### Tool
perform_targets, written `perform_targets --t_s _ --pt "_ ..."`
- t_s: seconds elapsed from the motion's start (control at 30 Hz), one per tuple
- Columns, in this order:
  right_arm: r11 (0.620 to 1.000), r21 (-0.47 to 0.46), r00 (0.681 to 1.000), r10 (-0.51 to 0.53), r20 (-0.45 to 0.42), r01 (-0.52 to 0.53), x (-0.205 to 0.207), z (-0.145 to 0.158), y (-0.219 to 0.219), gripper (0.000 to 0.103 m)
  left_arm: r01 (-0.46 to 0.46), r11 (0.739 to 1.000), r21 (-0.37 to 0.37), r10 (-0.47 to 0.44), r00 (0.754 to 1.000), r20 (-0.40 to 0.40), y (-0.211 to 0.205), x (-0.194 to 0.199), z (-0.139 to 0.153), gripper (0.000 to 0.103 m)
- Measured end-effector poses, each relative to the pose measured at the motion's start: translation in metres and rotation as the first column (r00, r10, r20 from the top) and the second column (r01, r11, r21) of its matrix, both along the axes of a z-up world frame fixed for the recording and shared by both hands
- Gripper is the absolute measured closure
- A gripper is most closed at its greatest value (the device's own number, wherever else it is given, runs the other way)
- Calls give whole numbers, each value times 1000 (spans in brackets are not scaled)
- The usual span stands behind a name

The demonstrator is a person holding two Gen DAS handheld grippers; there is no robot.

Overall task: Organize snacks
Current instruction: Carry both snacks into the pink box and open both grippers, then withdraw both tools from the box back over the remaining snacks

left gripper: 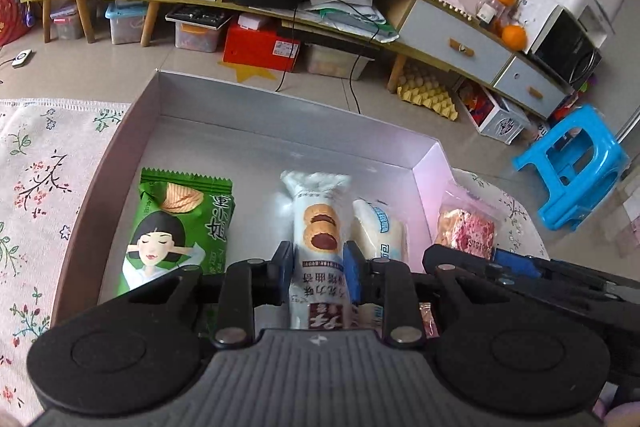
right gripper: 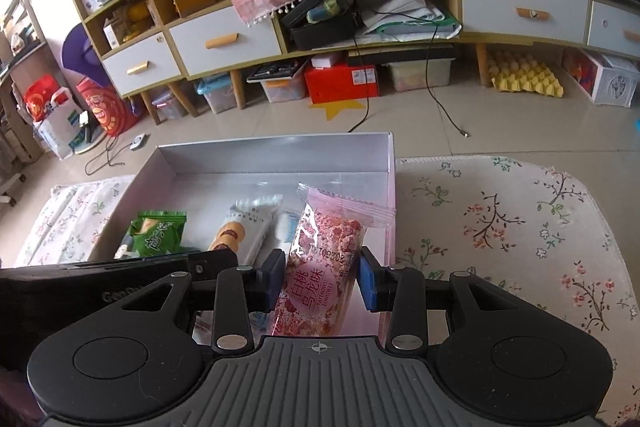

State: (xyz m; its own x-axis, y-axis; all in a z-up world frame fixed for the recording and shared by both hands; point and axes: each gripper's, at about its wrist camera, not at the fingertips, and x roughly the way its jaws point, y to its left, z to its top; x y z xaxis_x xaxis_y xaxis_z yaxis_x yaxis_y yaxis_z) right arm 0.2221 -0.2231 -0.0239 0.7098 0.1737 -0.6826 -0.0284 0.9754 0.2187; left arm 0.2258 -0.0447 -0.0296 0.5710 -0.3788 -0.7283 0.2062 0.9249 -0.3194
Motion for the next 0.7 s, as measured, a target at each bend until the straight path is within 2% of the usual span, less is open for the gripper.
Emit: perform_targets --t_s 0.07,0.13,0.23,0.33,0.43,0.7 --pt "1000 7 1000 -4 3 4 0 -1 -1 64 7 1000 -14 -7 1000 1 4 -1 0 79" --pt "1000 27 1000 -13 5 13 0 0 -4 63 10 1000 -26 -10 1000 6 7 -2 2 73" --pt "996 86 1000 -23 -1 23 1 3 -9 53 16 998 -52 -15 1000 6 9 -5 4 59" --pt "991 131 1000 -30 5 29 -2 10 -15 43 22 997 -71 -22 1000 8 10 -8 6 50" --pt "990 132 999 -45 20 42 -7 21 -18 32 30 998 -52 -30 999 13 10 -13 11 48" --pt "990 130 998 -62 18 59 -32 45 -19 20 21 998 -62 -19 999 28 19 -35 28 31"
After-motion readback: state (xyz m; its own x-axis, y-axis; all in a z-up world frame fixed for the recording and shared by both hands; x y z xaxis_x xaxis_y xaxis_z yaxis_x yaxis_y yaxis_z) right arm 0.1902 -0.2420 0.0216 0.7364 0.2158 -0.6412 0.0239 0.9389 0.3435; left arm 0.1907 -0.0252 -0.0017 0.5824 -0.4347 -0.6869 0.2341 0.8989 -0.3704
